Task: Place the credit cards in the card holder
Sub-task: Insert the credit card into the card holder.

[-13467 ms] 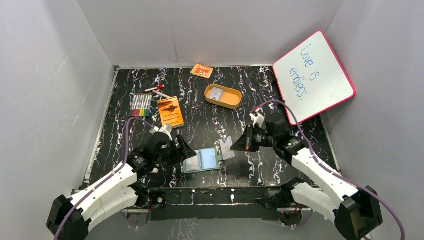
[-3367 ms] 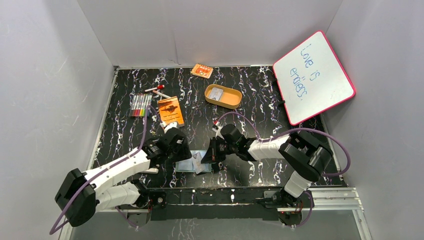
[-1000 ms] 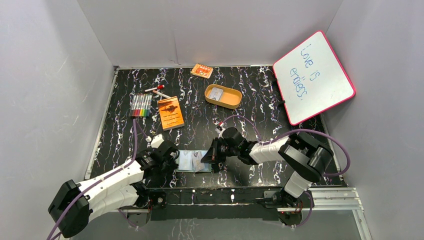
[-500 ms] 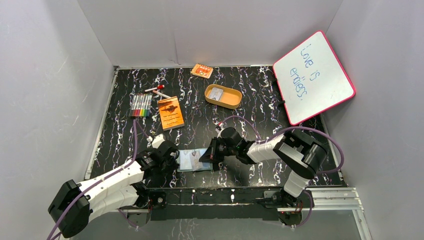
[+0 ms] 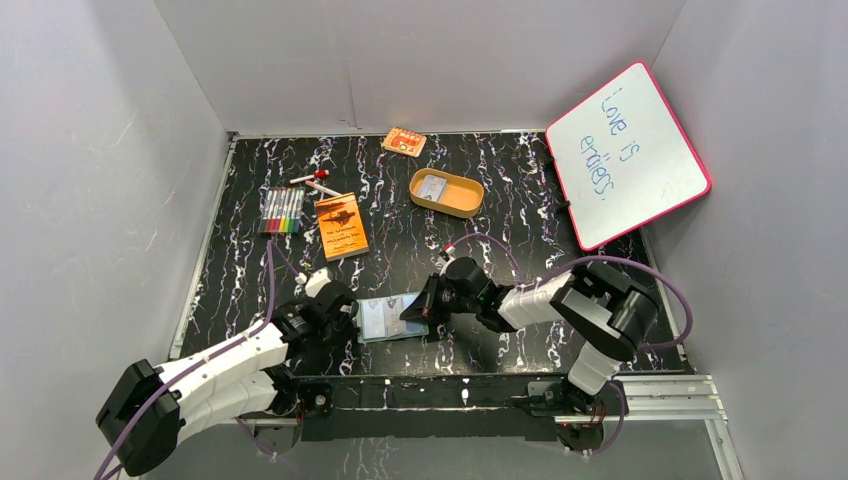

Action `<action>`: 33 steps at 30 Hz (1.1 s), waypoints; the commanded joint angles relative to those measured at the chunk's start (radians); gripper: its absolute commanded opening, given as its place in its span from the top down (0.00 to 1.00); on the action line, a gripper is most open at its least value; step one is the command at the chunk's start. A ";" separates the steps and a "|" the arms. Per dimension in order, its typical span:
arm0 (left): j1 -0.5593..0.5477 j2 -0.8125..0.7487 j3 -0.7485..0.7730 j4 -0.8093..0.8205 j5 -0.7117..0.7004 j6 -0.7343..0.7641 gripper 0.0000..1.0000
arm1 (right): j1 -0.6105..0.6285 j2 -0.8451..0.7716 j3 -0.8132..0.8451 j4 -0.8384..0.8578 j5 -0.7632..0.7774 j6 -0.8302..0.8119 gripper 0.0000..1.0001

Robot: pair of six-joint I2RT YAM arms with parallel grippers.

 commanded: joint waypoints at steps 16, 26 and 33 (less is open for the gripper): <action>0.000 -0.027 -0.024 -0.068 -0.014 0.008 0.94 | 0.005 -0.088 0.009 -0.061 0.077 -0.099 1.00; 0.000 -0.020 -0.022 -0.067 -0.017 0.009 0.94 | 0.004 -0.031 0.032 -0.028 0.050 -0.103 1.00; 0.000 -0.018 -0.023 -0.067 -0.019 0.010 0.94 | 0.004 -0.035 0.024 0.007 0.048 -0.094 1.00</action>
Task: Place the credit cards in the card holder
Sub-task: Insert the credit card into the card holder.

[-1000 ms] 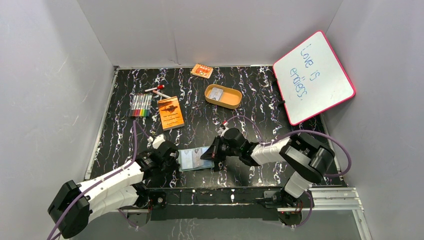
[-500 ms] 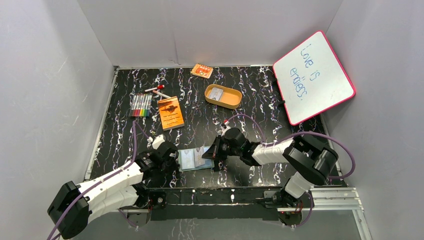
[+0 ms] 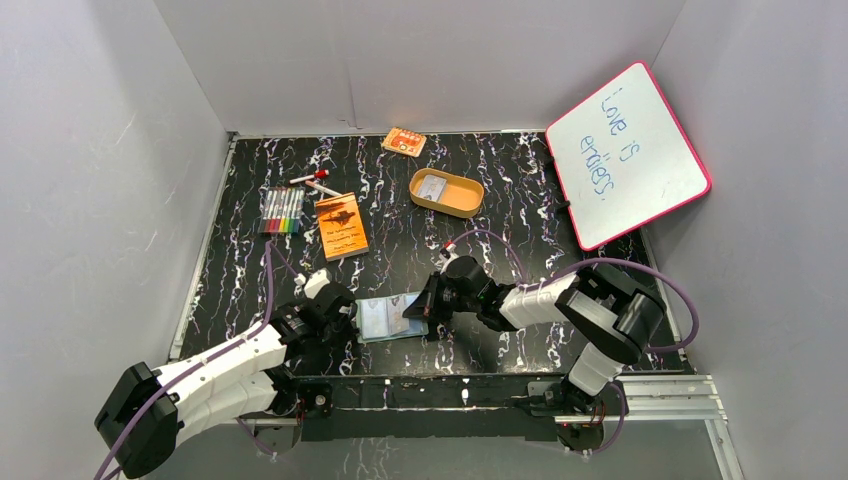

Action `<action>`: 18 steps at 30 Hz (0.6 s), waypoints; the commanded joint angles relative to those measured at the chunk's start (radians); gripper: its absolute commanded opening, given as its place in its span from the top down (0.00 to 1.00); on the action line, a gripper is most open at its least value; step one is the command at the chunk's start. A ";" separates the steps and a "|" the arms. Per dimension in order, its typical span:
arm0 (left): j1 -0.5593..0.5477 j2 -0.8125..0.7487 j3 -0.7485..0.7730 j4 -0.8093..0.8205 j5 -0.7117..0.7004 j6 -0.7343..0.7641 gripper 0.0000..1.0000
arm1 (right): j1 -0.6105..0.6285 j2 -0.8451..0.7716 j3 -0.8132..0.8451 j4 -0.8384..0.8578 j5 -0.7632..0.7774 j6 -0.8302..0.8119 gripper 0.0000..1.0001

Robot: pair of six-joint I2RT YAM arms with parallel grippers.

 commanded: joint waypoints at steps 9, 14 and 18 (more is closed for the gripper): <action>0.000 -0.002 -0.015 -0.063 -0.020 0.009 0.94 | 0.005 -0.051 0.009 0.040 0.052 -0.012 1.00; 0.000 0.003 -0.014 -0.062 -0.018 0.006 0.94 | 0.005 -0.044 0.010 0.054 0.038 -0.012 1.00; 0.000 0.000 -0.015 -0.063 -0.018 0.006 0.94 | 0.004 -0.017 0.018 0.074 0.016 -0.011 1.00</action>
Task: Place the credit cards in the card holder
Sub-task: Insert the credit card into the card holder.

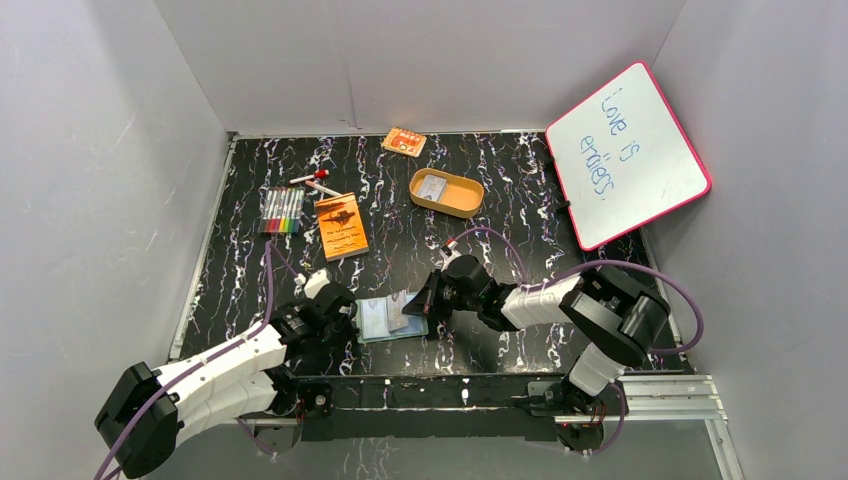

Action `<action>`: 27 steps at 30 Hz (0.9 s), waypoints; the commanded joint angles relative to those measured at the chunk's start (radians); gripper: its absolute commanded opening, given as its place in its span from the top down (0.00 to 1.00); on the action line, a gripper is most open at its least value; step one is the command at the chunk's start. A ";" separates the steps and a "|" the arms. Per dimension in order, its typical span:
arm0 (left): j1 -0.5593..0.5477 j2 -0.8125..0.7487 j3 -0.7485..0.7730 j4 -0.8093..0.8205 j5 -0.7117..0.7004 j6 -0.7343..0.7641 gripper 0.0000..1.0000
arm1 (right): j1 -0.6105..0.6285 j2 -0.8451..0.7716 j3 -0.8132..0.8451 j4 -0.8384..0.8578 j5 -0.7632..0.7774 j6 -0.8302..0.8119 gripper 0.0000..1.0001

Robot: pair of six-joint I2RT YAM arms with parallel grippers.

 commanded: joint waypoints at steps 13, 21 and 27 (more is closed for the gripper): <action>0.000 -0.005 -0.015 -0.063 -0.018 0.006 0.94 | 0.009 0.043 0.033 0.077 -0.036 -0.006 1.00; 0.000 -0.001 -0.016 -0.065 -0.018 0.005 0.94 | 0.016 0.069 0.044 0.104 -0.052 0.006 1.00; 0.000 -0.006 -0.016 -0.065 -0.018 0.006 0.95 | 0.019 0.084 0.046 0.121 -0.061 0.016 1.00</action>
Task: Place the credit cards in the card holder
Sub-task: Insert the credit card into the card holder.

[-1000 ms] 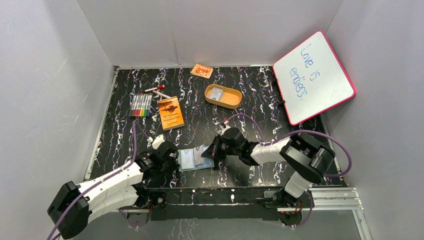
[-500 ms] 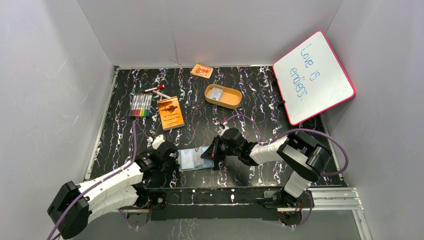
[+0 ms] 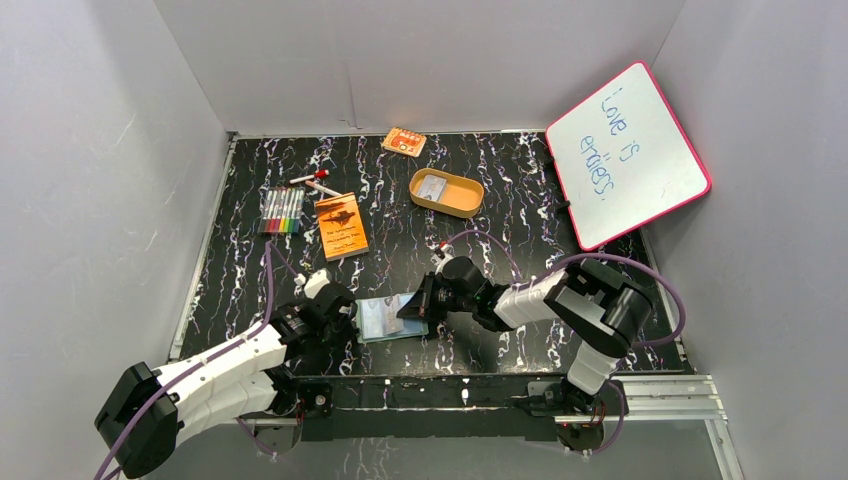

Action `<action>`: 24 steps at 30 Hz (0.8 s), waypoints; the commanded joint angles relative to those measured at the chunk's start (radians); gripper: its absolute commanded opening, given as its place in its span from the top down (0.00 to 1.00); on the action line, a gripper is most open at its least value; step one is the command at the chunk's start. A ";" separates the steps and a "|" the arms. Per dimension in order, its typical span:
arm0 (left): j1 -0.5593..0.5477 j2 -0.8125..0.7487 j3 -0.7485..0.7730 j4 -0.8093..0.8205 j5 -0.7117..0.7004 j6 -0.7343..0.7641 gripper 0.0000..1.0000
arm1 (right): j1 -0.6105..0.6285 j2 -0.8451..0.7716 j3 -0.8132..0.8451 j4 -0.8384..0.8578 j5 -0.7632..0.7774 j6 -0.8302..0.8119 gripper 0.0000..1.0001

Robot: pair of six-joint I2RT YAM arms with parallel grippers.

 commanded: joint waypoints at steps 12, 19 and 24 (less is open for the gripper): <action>0.000 -0.005 -0.017 -0.061 -0.017 0.005 0.95 | 0.029 0.063 0.019 0.098 -0.020 0.039 1.00; 0.000 -0.007 -0.017 -0.062 -0.016 0.006 0.95 | 0.044 0.092 0.038 0.115 -0.027 0.045 1.00; 0.000 -0.005 -0.019 -0.055 -0.012 0.006 0.95 | 0.050 0.097 0.053 0.099 -0.030 0.036 1.00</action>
